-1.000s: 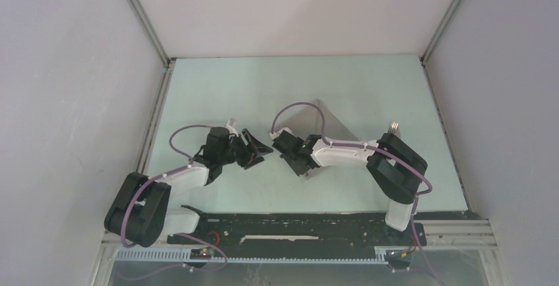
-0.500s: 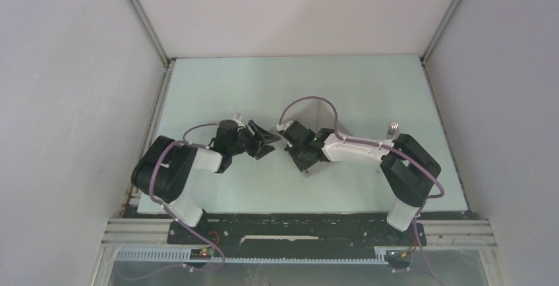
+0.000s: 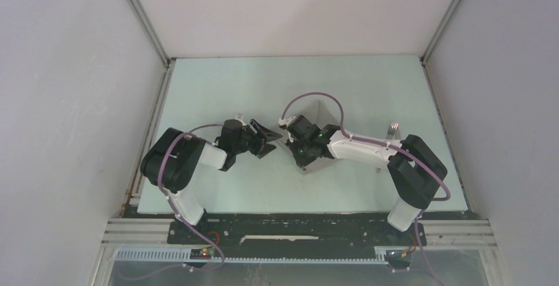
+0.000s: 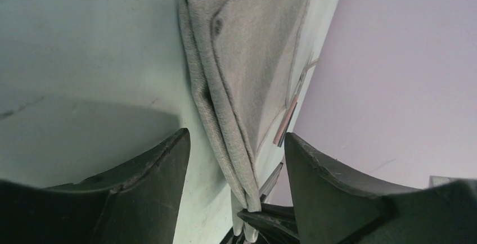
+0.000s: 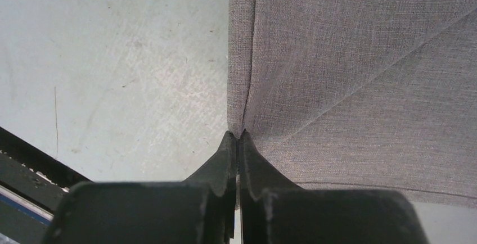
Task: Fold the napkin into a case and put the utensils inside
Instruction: Pick up the upper triangle-folded napkin from the center of the board.
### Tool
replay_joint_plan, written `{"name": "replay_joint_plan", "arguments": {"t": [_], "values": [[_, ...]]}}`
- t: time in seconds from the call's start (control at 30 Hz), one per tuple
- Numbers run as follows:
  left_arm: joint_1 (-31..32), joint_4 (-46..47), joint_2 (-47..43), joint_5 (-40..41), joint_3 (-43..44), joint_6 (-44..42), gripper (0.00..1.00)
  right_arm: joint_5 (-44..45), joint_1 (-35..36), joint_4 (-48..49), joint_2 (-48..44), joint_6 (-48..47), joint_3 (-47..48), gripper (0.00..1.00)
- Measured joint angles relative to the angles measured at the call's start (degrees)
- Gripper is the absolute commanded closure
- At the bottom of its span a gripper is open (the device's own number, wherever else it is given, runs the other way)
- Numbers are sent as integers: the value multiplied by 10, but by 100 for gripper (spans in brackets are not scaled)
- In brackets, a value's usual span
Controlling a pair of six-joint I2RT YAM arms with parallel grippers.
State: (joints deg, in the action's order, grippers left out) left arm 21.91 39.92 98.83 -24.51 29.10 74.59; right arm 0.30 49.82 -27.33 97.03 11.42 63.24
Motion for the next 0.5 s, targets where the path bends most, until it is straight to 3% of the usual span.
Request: {"name": "replay_joint_plan", "arguments": {"t": [0.3,0.5], "values": [[5,23,45,19,11,12,46,-13,-7,0,-11,1,0,100],[5,51,69,32,19,22,47,-17,-7,0,-14,4,0,100]]}}
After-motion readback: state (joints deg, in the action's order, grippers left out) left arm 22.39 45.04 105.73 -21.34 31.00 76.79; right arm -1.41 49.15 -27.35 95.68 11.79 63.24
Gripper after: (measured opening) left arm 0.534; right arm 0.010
